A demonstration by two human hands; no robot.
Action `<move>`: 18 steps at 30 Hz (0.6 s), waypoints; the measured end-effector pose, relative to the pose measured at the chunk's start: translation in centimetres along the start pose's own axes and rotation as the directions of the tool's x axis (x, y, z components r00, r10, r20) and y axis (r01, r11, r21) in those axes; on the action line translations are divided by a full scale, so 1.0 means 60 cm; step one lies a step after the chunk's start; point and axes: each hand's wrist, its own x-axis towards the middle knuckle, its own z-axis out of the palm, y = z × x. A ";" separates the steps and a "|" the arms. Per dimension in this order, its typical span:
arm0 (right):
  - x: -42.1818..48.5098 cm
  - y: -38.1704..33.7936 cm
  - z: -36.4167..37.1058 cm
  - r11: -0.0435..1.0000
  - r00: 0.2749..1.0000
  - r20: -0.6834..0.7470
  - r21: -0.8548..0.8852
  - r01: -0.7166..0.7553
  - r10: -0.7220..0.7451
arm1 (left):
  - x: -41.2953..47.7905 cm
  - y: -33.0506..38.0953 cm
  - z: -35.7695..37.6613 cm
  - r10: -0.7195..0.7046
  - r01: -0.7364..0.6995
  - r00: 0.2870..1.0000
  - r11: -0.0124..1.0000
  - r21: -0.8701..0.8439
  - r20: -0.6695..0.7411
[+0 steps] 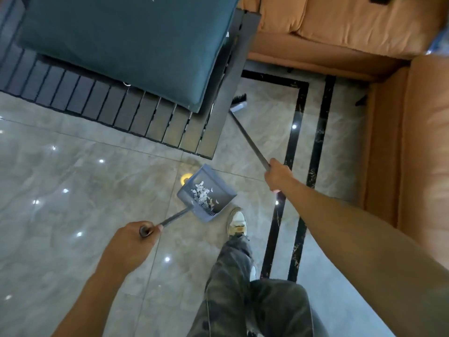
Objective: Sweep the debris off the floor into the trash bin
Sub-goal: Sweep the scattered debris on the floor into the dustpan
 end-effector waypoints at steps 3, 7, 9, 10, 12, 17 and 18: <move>0.039 -0.015 -0.001 0.998 0.998 0.036 0.026 -0.058 0.057 | 0.003 -0.001 -0.004 -0.032 0.032 0.999 0.999 0.008 0.007; 0.031 0.052 -0.005 0.975 0.968 0.129 0.028 -0.220 0.215 | -0.008 0.007 0.005 -0.034 0.034 0.999 0.999 0.011 -0.001; 0.007 0.121 -0.013 0.964 0.953 0.154 -0.005 -0.265 0.262 | -0.022 0.017 0.015 -0.041 0.041 0.999 0.999 0.015 -0.014; -0.011 0.157 -0.017 0.959 0.945 0.166 0.003 -0.285 0.280 | -0.029 0.021 0.021 -0.047 0.048 0.999 0.999 0.018 -0.026; -0.052 0.222 -0.026 0.950 0.931 0.196 -0.005 -0.312 0.307 | -0.043 0.029 0.032 -0.049 0.051 0.997 0.998 0.022 -0.060; -0.197 0.366 -0.069 0.909 0.873 0.254 -0.105 -0.404 0.417 | -0.107 0.055 0.080 -0.062 0.061 0.989 0.998 -0.008 -0.133; -0.224 0.387 -0.078 0.899 0.861 0.258 -0.128 -0.418 0.437 | -0.118 0.057 0.089 -0.072 0.072 0.987 0.997 -0.007 -0.145</move>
